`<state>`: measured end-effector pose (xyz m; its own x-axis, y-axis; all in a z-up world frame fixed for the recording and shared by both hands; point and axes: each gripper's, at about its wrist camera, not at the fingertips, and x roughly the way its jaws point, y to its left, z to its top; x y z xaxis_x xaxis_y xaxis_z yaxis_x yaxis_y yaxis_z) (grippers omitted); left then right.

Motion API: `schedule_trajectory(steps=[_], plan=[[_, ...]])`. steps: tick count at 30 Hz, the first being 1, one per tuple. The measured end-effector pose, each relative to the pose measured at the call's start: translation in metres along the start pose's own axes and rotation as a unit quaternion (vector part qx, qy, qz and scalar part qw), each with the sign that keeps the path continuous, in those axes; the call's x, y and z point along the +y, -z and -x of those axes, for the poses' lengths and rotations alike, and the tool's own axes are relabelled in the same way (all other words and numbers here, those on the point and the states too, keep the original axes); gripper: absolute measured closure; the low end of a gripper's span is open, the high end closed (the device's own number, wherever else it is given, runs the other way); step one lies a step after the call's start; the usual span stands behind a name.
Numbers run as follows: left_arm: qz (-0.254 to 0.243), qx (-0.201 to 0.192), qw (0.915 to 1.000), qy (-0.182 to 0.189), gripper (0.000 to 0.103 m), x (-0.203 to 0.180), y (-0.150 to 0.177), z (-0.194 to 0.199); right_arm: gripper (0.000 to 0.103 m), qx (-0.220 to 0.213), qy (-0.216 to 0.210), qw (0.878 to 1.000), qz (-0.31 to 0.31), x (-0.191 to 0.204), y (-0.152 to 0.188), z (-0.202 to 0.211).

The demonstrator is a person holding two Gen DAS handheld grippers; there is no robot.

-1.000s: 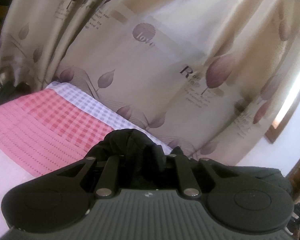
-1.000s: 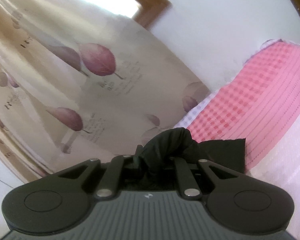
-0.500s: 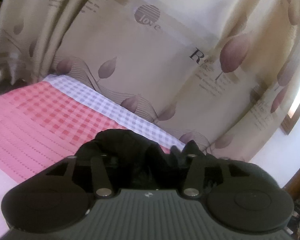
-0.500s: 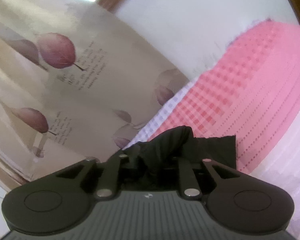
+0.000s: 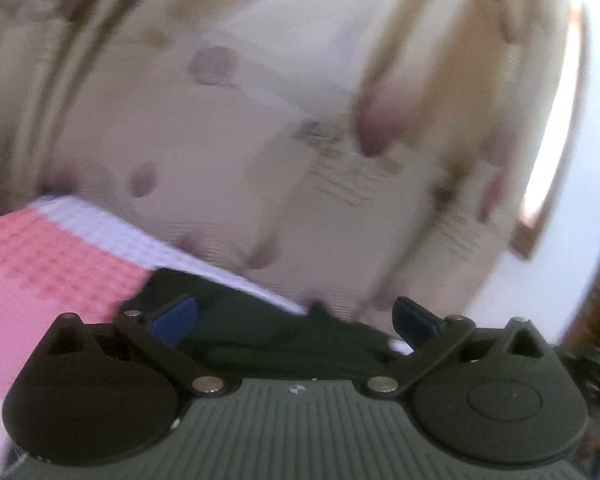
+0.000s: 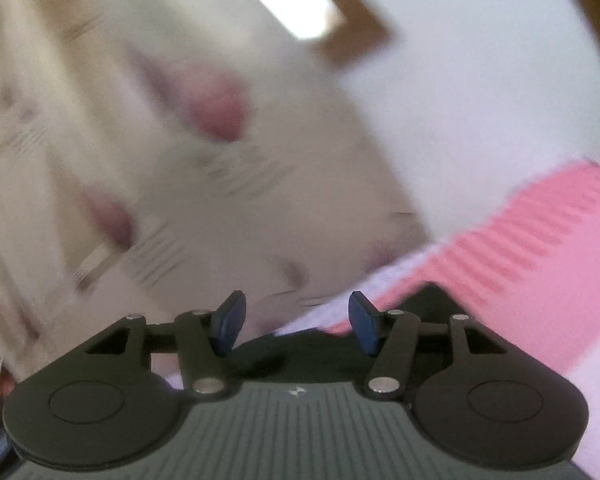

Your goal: Fold large clothes

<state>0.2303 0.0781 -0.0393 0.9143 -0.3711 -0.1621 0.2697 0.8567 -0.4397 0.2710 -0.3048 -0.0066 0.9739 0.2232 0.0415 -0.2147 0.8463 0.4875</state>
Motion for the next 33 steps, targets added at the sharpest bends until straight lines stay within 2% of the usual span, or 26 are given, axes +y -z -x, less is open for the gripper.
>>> schedule_trajectory(steps=[2, 3, 4, 5, 6, 7, 9, 11, 14, 16, 18, 22, 27, 33], plan=[[-0.016, 0.016, 0.9992, 0.033, 0.007, -0.022, 0.002, -0.011, 0.047, 0.045, -0.051, 0.997, 0.045, 0.027, 0.013, -0.020], [-0.019, 0.023, 0.9984, 0.047, 0.019, -0.033, 0.003, -0.018, 0.047, 0.068, -0.063, 0.993, 0.074, 0.044, 0.023, -0.033], [-0.019, 0.034, 0.9976, 0.057, 0.036, -0.041, 0.004, -0.028, 0.053, 0.085, -0.074, 0.989, 0.099, 0.057, 0.035, -0.045], [-0.017, 0.051, 0.9962, 0.068, 0.046, -0.049, 0.006, -0.040, 0.061, 0.101, -0.083, 0.985, 0.114, 0.067, 0.045, -0.057], [-0.017, 0.067, 0.9947, 0.076, 0.066, -0.054, 0.007, -0.052, 0.078, 0.125, -0.086, 0.980, 0.126, 0.077, 0.056, -0.072], [-0.021, 0.081, 0.9934, 0.078, 0.079, -0.059, 0.011, -0.065, 0.088, 0.146, -0.081, 0.976, 0.136, 0.084, 0.066, -0.086], [-0.045, 0.092, 0.9925, 0.067, 0.086, -0.065, 0.019, -0.086, 0.092, 0.171, -0.070, 0.969, 0.161, 0.096, 0.086, -0.110], [-0.068, 0.110, 0.9898, 0.060, 0.086, -0.063, 0.030, -0.107, 0.095, 0.179, -0.057, 0.964, 0.191, 0.103, 0.099, -0.125], [-0.099, 0.131, 0.9859, 0.029, 0.088, -0.052, 0.048, -0.133, 0.097, 0.200, -0.041, 0.955, 0.216, 0.106, 0.109, -0.144], [-0.056, 0.152, 0.9868, 0.010, 0.090, -0.027, 0.063, -0.141, 0.099, 0.216, -0.031, 0.953, 0.208, 0.096, 0.119, -0.152], [-0.028, 0.143, 0.9893, 0.007, 0.092, -0.011, 0.071, -0.140, 0.100, 0.211, -0.032, 0.957, 0.198, 0.085, 0.124, -0.150], [-0.008, 0.121, 0.9926, -0.001, 0.092, 0.002, 0.083, -0.136, 0.103, 0.204, -0.042, 0.967, 0.150, 0.063, 0.122, -0.152], [0.041, 0.109, 0.9931, -0.008, 0.092, 0.027, 0.077, -0.134, 0.103, 0.196, -0.033, 0.974, 0.105, 0.030, 0.107, -0.150], [0.053, 0.108, 0.9925, -0.025, 0.092, 0.056, 0.064, -0.122, 0.103, 0.185, -0.007, 0.980, 0.072, -0.012, 0.086, -0.138]])
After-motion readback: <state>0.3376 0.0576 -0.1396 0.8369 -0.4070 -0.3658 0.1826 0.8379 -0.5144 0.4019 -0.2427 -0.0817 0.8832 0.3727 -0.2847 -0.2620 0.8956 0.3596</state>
